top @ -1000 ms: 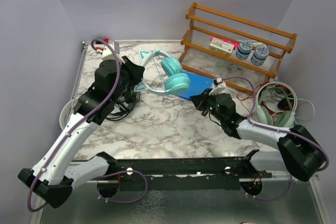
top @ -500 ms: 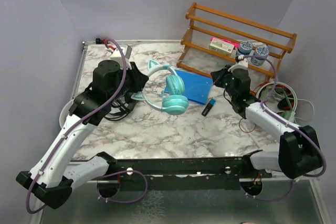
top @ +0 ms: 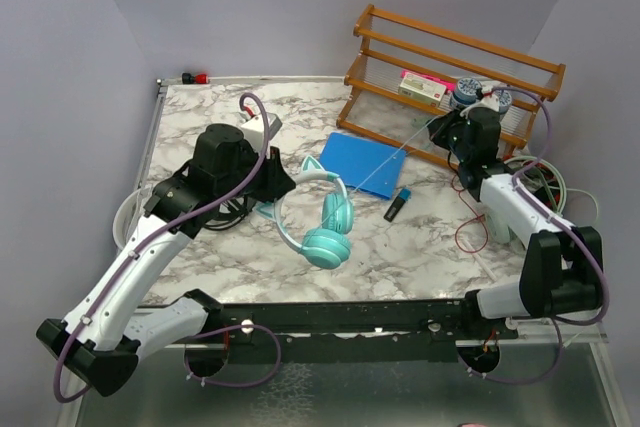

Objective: Wrap the headphones
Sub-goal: Wrap the headphones cable around the headphones.

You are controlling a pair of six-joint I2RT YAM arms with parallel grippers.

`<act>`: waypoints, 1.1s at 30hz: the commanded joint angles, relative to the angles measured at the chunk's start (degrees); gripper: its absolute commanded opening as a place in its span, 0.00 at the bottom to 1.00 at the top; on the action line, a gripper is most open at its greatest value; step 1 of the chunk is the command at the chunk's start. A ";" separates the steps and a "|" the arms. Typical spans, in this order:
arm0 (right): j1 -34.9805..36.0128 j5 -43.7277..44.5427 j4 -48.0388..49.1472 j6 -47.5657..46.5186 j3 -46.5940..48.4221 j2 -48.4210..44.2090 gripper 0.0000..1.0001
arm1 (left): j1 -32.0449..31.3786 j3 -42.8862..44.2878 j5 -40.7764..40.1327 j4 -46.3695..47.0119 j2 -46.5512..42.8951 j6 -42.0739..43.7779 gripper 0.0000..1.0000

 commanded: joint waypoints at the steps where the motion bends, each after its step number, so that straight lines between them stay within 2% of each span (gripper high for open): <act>1: -0.20 -2.65 -2.57 1.59 0.59 1.52 0.01 | 0.00 0.71 4.63 2.32 -1.64 0.45 0.00; 10: -0.38 -8.32 0.64 4.57 -4.37 4.86 0.01 | 0.00 5.61 9.33 3.36 -2.49 -3.16 0.00; 17: -0.44 -12.42 1.84 3.47 -6.78 5.40 0.01 | 0.00 12.35 18.67 4.93 -0.56 -8.51 0.00; 22: -0.37 -15.05 4.30 3.38 -9.22 4.85 0.01 | 0.09 17.44 25.63 8.29 3.90 -16.00 0.00; 25: -0.23 -17.02 5.41 3.42 -10.36 5.07 0.01 | 0.24 19.56 30.92 12.55 7.72 -22.25 0.00; 26: 0.93 -17.70 6.30 3.08 -11.84 4.71 0.01 | 0.90 20.07 35.88 22.24 12.38 -31.94 0.00; 33: 9.31 -13.16 6.42 2.21 -12.17 3.26 0.01 | 1.31 16.49 31.35 39.61 14.20 -47.33 0.00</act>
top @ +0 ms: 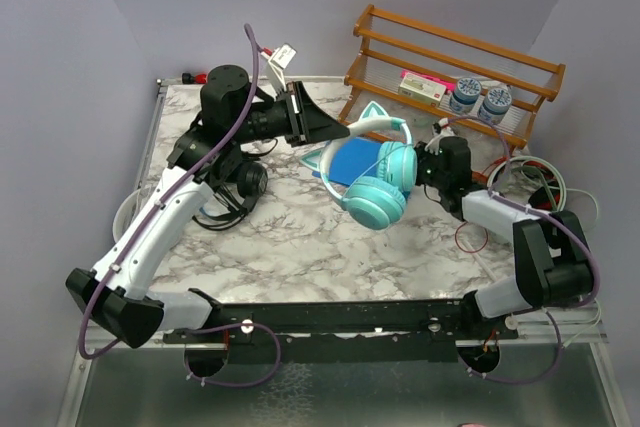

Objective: Wrap the headphones
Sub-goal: Wrap the headphones cable around the headphones.

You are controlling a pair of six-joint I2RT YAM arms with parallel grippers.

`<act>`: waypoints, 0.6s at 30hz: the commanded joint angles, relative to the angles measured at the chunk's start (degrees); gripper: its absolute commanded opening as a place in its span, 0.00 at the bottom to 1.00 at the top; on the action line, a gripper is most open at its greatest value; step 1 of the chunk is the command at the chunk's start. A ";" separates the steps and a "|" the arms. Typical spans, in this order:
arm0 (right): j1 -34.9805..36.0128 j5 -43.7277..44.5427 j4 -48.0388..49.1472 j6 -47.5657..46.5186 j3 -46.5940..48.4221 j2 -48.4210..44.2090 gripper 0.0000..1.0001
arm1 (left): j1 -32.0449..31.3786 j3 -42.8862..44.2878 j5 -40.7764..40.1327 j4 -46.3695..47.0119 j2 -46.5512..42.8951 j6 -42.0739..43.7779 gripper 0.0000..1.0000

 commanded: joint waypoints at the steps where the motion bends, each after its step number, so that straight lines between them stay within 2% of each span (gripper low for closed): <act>1: 7.23 3.84 1.16 -0.79 -0.48 -0.85 0.01 | 0.16 -1.04 2.81 20.63 -1.31 -17.41 0.00; 4: 12.41 5.25 3.06 -0.02 -0.06 -0.07 0.01 | 0.28 -2.43 -1.17 23.42 -0.89 -20.76 0.00; 8: 20.86 6.77 5.65 0.81 0.93 0.71 0.01 | 1.45 -4.85 -10.53 24.30 -1.73 -23.03 0.00; 13: 29.28 8.83 5.64 0.27 3.70 1.68 0.01 | 5.14 -9.77 -19.11 28.39 -3.79 -28.95 0.00; 15: 31.56 9.26 4.96 -0.11 4.88 1.84 0.01 | 5.83 -10.00 -23.37 27.10 -4.59 -28.35 0.00; 18: 34.57 9.25 3.89 -0.39 6.35 1.77 0.01 | 5.87 -9.44 -35.55 20.12 -6.68 -24.22 0.00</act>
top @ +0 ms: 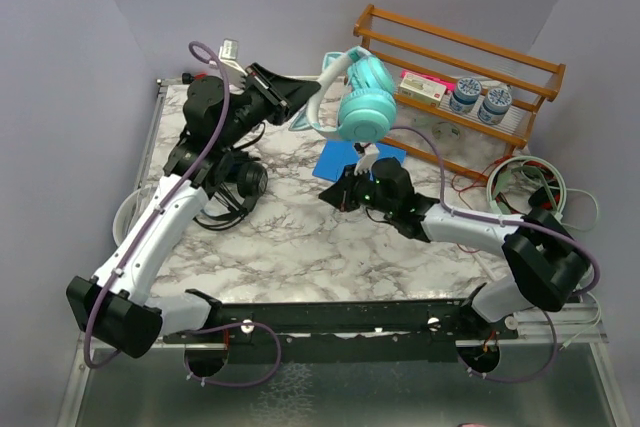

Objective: Wrap the headphones
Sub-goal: Wrap the headphones cable around the headphones.

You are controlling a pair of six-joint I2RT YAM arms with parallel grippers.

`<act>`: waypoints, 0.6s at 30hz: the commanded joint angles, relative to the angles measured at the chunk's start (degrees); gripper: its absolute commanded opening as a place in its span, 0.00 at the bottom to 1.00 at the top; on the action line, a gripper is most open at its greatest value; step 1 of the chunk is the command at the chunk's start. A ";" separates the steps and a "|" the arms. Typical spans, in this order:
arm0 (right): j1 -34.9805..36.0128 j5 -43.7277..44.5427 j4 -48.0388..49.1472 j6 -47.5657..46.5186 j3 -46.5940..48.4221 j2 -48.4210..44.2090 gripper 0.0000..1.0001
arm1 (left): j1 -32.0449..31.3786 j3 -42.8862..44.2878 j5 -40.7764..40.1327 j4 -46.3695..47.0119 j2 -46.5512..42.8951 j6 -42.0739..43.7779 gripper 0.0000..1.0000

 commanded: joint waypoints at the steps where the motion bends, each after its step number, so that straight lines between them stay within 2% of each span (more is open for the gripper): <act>1: 3.85 2.60 -0.84 -0.94 3.55 0.73 0.01 | 0.19 0.95 -21.42 -2.93 -5.46 0.37 0.00; 4: 6.80 2.57 -4.87 -0.87 7.03 1.76 0.01 | -0.01 0.78 -32.47 -8.11 -6.96 4.96 0.00; 8: 11.97 1.80 -8.57 -1.21 11.67 3.72 0.01 | -0.24 3.31 -43.59 -17.90 -5.89 4.85 0.00; 13: 17.66 3.95 -11.67 -1.95 13.67 1.81 0.01 | -0.38 9.28 -57.85 -30.50 -2.30 3.85 0.00; 18: 19.61 5.42 -16.62 -3.27 13.79 -2.65 0.01 | -0.38 7.77 -67.11 -31.79 -1.28 6.58 0.00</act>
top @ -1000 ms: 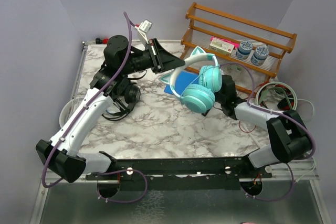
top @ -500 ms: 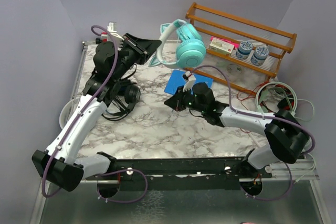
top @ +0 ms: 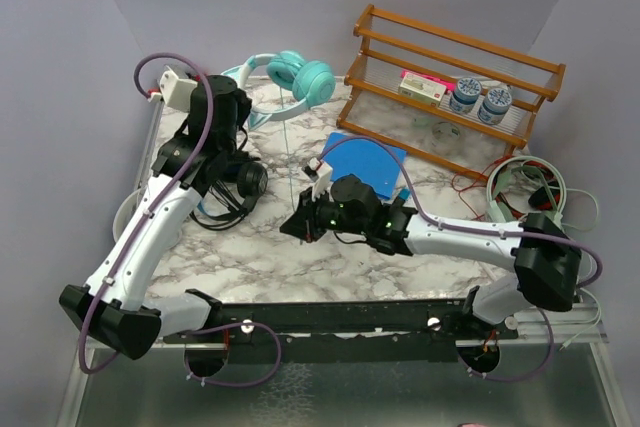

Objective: Wrap the headphones
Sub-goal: Wrap the headphones cable around the headphones.

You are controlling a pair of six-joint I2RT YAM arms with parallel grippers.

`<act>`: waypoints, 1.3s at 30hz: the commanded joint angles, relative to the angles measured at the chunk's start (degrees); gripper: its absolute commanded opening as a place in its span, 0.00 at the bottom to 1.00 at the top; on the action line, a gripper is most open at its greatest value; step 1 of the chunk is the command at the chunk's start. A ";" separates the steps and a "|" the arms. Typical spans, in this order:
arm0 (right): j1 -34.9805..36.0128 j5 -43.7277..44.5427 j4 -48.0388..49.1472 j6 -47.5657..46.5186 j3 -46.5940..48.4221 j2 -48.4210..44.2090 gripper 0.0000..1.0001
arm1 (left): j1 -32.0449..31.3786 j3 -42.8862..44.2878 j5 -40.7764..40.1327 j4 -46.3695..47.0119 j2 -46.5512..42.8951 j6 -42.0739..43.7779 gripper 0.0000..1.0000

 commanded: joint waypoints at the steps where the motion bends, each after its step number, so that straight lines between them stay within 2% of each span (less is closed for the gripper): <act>1: 0.79 3.58 -7.37 -2.12 1.35 -5.15 0.01 | -0.29 0.59 -15.27 -2.23 0.38 1.70 0.00; 6: 0.80 7.53 -16.60 -4.99 2.19 -10.26 0.01 | -0.29 -3.49 -18.48 -2.69 1.28 3.52 0.00; 14: 0.80 10.93 -31.49 -13.29 10.03 -11.57 0.01 | -1.28 -10.59 -8.62 -2.60 4.38 5.67 0.00; 22: 0.78 19.42 -41.30 -19.66 16.06 -12.56 0.01 | -7.73 -18.39 -9.01 -0.33 5.85 11.75 0.00; 26: 0.71 25.62 -45.53 -22.90 17.65 -12.54 0.01 | -8.46 -21.48 -5.08 2.58 4.47 17.24 0.00; 29: 0.64 30.64 -47.21 -23.87 17.28 -12.87 0.01 | -8.74 -23.20 0.70 4.53 3.20 20.79 0.00; 33: 0.03 31.98 -44.90 -23.00 12.89 -14.79 0.01 | -10.78 -26.14 5.96 5.69 2.68 20.20 0.00; 39: -0.50 29.74 -40.54 -18.72 4.51 -14.13 0.01 | -13.67 -33.26 4.51 5.89 4.14 19.48 0.00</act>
